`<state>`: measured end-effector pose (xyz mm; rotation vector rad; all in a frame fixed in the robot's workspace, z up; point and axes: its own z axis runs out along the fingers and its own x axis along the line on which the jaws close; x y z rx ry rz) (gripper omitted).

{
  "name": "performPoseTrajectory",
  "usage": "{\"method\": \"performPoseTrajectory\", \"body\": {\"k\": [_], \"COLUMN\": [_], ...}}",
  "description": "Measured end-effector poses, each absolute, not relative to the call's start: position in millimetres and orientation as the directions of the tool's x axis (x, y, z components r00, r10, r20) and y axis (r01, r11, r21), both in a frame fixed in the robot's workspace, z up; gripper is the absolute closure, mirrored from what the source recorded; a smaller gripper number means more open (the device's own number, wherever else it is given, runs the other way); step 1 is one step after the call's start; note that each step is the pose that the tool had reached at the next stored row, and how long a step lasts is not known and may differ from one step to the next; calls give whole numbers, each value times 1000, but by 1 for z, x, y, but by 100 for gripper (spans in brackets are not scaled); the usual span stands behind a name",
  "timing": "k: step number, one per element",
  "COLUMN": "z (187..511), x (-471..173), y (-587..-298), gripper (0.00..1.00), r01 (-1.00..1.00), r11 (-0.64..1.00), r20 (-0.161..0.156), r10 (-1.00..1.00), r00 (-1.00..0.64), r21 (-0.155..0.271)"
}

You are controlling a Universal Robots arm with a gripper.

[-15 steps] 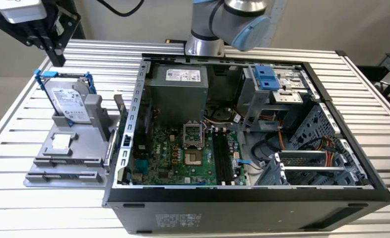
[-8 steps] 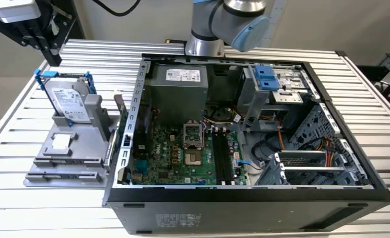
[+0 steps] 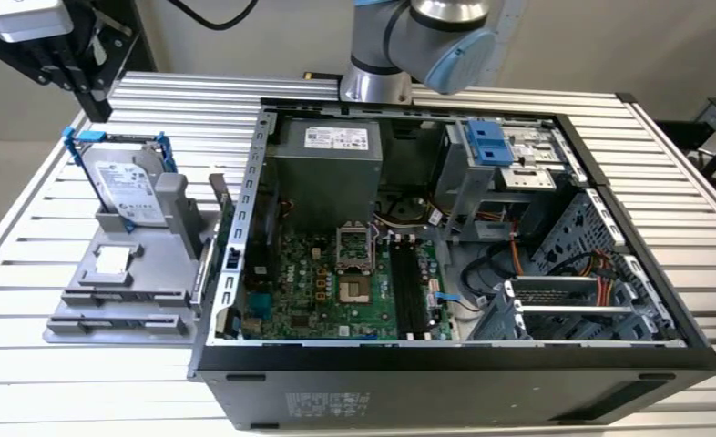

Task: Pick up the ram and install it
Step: 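Reach for the ram, then pick up the ram and move it above insertion slot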

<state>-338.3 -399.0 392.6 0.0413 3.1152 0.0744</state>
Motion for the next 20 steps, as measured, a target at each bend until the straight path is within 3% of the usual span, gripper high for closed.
{"method": "performPoseTrajectory", "body": {"k": [20], "z": [393], "x": [-345], "y": [-443], "gripper": [100], "r01": [26], "r11": [999], "r20": [-25], "r10": [27], "r00": [-999], "r21": [48]}}
